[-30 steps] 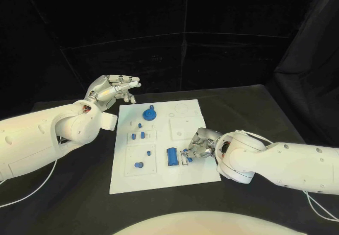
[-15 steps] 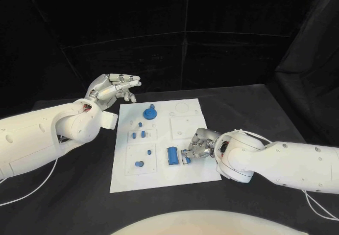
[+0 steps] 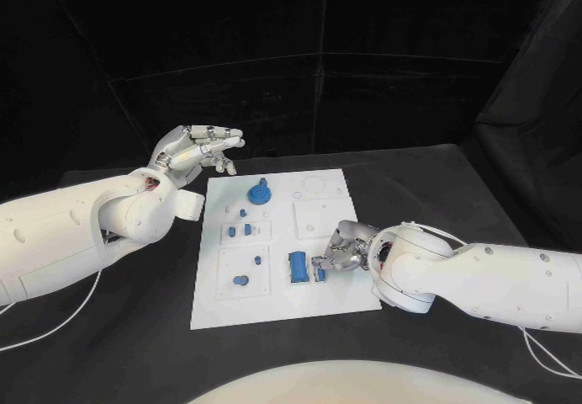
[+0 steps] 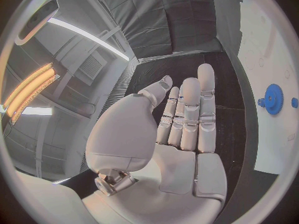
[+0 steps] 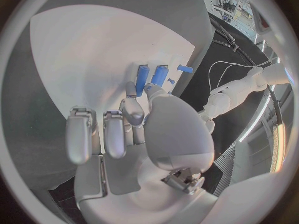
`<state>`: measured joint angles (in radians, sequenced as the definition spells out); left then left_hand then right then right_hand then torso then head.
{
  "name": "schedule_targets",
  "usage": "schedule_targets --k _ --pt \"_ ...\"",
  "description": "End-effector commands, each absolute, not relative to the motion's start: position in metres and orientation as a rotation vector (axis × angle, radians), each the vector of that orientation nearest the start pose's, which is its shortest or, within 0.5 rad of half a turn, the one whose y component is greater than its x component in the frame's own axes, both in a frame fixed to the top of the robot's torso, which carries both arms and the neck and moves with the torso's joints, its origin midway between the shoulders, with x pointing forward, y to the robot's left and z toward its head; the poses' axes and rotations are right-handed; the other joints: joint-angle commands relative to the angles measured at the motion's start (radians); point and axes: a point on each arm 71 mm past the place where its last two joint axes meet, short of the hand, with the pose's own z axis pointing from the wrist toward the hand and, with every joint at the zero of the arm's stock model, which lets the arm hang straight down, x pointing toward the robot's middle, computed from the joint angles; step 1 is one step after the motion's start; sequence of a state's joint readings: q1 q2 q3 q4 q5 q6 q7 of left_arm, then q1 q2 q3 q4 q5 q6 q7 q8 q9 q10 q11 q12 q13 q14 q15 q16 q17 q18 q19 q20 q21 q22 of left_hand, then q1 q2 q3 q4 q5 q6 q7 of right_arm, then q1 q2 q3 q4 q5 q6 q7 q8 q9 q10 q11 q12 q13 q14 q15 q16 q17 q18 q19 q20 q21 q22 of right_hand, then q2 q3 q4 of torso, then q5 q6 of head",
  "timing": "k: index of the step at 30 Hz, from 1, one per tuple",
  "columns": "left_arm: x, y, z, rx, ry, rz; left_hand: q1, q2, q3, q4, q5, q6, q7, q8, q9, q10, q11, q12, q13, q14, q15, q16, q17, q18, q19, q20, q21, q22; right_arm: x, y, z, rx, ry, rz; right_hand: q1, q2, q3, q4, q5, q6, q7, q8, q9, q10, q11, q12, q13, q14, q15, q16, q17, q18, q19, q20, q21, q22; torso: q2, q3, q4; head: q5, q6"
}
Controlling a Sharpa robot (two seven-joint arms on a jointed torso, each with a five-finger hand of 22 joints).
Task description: Assemble the parts on the task board
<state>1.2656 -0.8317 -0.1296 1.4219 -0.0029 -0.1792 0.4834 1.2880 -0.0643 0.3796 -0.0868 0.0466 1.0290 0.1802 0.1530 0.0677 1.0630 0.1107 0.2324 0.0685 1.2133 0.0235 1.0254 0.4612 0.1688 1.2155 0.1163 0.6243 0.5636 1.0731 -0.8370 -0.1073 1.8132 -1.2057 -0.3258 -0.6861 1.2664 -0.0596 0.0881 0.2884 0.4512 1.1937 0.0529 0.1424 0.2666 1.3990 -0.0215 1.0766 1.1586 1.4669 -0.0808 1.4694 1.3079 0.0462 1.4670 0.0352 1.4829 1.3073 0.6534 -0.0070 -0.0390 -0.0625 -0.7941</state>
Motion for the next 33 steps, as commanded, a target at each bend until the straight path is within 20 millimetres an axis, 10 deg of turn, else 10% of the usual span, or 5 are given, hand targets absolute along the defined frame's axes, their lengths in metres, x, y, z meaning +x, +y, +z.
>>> schedule_targets --k 1,10,29,33 --pt "0.506 0.228 -0.176 -1.007 1.402 -1.619 -0.005 0.002 -0.005 0.000 0.005 -0.005 -0.002 0.006 0.000 -0.005 -0.001 0.005 0.000 -0.005 -0.001 0.005 -0.001 0.014 0.000 0.004 -0.005 -0.001 0.388 -0.150 -0.257 0.300 2.160 0.475 -0.023 0.000 -0.015 0.000 -0.005 0.003 0.003 0.003 0.002 0.009 0.001 0.001 0.003 0.071 -0.004 0.005 0.089 -0.014 0.044 -0.009 0.004 0.131 0.000 0.0000 -0.0007 0.001 -0.001" --pt "0.506 0.229 -0.176 -1.007 1.402 -1.618 -0.005 0.002 -0.005 0.000 0.005 -0.005 -0.002 0.006 0.000 -0.005 -0.001 0.005 0.000 -0.005 -0.001 0.005 -0.001 0.014 0.000 0.004 -0.005 -0.001 0.389 -0.149 -0.257 0.293 2.151 0.475 -0.084 0.015 -0.078 -0.001 -0.106 -0.001 0.004 0.006 0.007 0.010 0.002 -0.001 0.009 0.071 -0.002 0.004 0.089 -0.014 0.044 -0.008 0.002 0.129 -0.001 0.0000 0.0004 0.000 -0.001" --pt "0.507 0.229 -0.176 -1.008 1.403 -1.615 -0.003 0.003 -0.008 -0.001 0.005 -0.006 -0.003 0.007 0.000 -0.007 -0.001 0.006 0.000 -0.005 -0.001 0.006 -0.002 0.014 0.001 0.004 -0.006 -0.002 0.390 -0.159 -0.255 0.289 2.115 0.470 -0.051 0.029 -0.101 -0.019 -0.118 -0.007 0.004 0.007 0.010 0.006 0.002 -0.008 0.010 0.071 -0.003 0.002 0.087 -0.013 0.042 -0.008 0.000 0.127 -0.001 0.0010 -0.0011 -0.002 -0.002" --pt "0.507 0.229 -0.176 -1.008 1.403 -1.616 -0.003 0.003 -0.008 -0.001 0.005 -0.006 -0.003 0.007 0.000 -0.007 -0.001 0.006 0.000 -0.005 -0.001 0.006 -0.002 0.014 0.001 0.004 -0.006 -0.002 0.393 -0.162 -0.256 0.287 2.109 0.462 -0.002 0.037 -0.100 -0.049 -0.174 -0.008 0.003 0.009 0.012 0.006 0.001 -0.010 0.012 0.071 -0.004 0.002 0.088 -0.013 0.042 -0.009 -0.001 0.126 -0.001 0.0001 -0.0005 -0.004 -0.002"
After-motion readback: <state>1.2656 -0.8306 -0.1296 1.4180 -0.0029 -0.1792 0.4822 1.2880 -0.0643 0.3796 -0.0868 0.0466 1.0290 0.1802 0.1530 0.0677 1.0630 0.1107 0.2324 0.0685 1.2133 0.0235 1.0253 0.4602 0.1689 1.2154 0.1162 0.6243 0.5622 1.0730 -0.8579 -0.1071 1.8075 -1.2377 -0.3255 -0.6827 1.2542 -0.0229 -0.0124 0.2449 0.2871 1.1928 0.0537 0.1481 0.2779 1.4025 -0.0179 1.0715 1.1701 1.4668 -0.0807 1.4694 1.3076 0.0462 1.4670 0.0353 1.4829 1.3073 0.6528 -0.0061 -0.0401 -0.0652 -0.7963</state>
